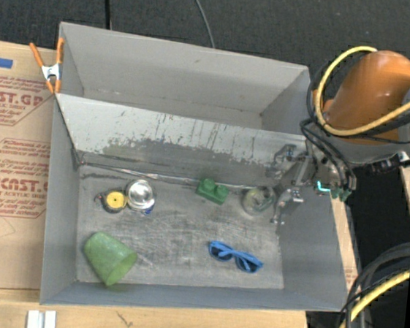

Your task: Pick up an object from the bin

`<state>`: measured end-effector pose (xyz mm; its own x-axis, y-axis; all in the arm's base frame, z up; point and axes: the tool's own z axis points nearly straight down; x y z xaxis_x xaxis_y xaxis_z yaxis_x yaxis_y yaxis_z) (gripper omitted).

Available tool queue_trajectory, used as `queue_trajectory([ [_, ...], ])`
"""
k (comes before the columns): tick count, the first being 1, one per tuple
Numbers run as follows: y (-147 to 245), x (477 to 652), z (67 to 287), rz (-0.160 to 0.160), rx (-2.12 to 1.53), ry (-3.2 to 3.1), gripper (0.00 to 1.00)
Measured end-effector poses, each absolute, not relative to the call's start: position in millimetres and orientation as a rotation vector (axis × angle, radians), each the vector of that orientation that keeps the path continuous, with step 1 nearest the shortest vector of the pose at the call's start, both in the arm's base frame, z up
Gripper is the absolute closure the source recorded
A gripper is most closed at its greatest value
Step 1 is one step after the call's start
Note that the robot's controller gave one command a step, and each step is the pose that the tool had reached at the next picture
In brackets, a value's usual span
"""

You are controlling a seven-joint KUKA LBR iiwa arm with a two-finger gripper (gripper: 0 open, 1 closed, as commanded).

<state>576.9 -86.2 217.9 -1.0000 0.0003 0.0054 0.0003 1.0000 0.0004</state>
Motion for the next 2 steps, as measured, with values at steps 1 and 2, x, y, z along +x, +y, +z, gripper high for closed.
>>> queue_trajectory([
  [1, -74.9, 499.6, 70.2, 0.001, -0.092, -3.151, 0.00],
  [2, -69.9, 486.6, 100.6, -0.001, -0.176, -3.138, 0.00],
])
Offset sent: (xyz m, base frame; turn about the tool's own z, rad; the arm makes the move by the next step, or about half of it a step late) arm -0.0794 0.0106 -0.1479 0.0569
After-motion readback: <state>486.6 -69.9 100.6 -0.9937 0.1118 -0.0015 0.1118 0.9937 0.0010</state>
